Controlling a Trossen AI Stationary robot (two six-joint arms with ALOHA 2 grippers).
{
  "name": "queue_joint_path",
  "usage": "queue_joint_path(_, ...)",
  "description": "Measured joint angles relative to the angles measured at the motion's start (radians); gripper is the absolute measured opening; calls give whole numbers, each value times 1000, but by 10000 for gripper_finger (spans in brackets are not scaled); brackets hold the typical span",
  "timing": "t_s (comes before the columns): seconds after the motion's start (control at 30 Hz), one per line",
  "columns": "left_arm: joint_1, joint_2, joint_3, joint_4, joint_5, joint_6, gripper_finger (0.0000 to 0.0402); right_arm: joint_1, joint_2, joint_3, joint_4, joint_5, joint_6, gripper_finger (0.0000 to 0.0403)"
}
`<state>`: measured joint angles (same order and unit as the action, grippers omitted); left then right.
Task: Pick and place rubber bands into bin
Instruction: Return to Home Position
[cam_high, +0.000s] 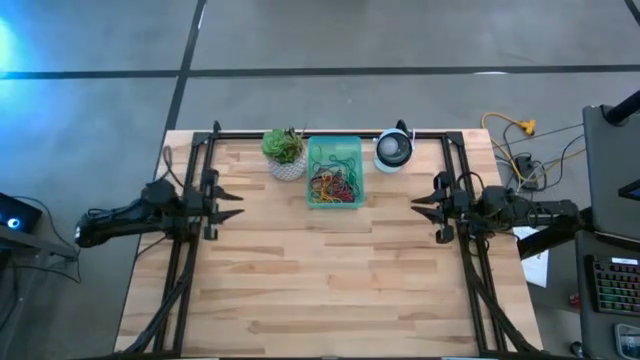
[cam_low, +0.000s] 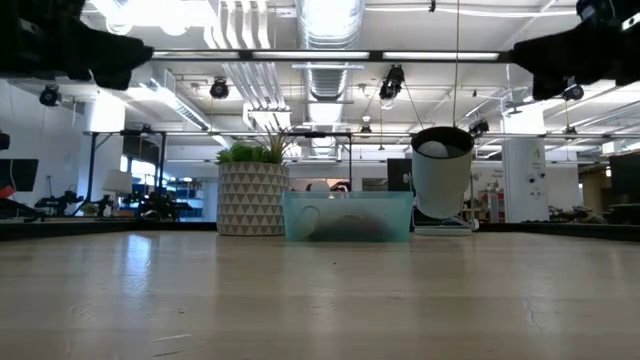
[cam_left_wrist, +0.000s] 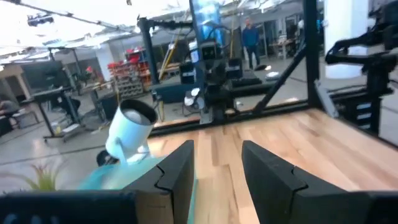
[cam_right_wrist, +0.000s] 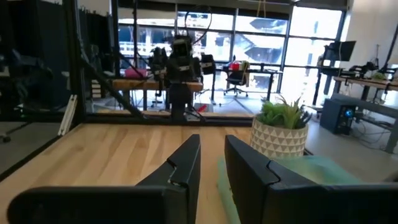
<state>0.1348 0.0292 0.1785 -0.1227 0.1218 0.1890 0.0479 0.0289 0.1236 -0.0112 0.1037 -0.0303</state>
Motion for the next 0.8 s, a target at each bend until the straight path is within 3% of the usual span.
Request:
queue_joint_path(0.2,0,4,-127,185,-1,-15,121,0,-24,-69,17,-3,43,68)
queue_joint_path(0.33,0,-1,-170,221,-1,-23,121,0,-26,-95,23,-2,62,68)
queue_joint_path(0.8,1,10,-171,165,37,16,121,0,-19,-113,25,-56,44,68)
